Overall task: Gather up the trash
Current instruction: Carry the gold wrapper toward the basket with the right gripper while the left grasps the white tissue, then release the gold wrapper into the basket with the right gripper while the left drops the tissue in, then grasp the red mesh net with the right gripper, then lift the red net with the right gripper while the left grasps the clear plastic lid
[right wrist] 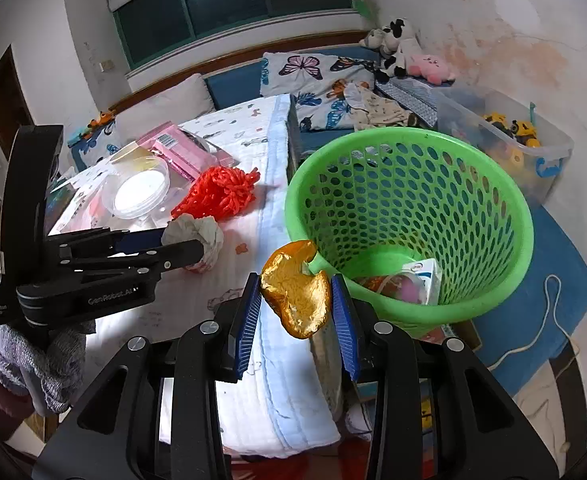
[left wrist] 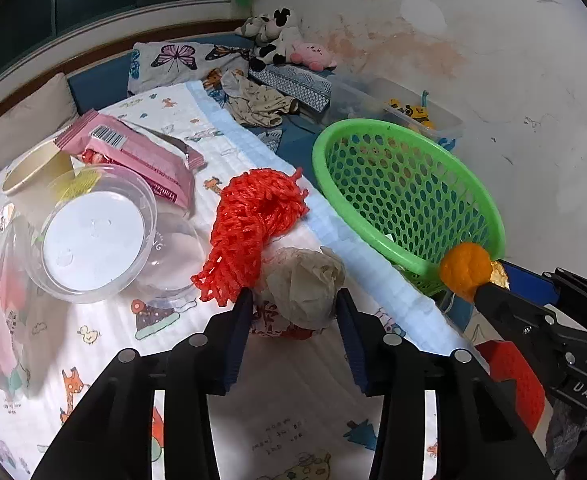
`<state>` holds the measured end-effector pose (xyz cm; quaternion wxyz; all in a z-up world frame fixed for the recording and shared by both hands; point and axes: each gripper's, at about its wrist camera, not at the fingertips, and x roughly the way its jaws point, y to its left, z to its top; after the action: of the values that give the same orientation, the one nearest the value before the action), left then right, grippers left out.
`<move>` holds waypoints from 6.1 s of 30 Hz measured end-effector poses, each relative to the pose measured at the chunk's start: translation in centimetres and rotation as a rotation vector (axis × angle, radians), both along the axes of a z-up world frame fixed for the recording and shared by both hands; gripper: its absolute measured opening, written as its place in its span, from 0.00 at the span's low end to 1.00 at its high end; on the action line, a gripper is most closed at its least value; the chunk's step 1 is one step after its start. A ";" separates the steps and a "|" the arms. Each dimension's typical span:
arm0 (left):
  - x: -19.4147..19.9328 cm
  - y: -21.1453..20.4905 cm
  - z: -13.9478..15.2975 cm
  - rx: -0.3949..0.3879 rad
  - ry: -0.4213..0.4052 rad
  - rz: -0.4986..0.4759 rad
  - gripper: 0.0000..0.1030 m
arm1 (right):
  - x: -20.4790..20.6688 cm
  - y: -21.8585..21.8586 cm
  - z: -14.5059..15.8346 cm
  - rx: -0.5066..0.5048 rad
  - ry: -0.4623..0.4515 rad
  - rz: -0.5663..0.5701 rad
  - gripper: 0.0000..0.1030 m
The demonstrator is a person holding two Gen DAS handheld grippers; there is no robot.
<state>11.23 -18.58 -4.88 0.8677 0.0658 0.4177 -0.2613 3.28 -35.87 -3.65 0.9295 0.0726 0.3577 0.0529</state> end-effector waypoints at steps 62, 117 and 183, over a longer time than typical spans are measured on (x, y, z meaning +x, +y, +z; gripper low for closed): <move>6.1 -10.0 3.8 -0.050 0.043 -0.106 0.36 | 3.9 -11.7 -1.2 0.026 0.024 -0.217 0.50; 1.6 13.9 6.0 -0.100 -0.054 0.397 0.58 | 11.1 5.3 0.5 0.101 0.035 0.170 0.61; 3.7 12.6 4.2 -0.312 0.106 0.348 0.13 | 9.6 1.6 1.8 0.126 0.000 0.054 0.37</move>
<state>14.93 -5.98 -0.68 0.8761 -0.1557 0.4225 -0.1724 12.89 -34.28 -1.83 0.9213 0.1213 0.3554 0.1006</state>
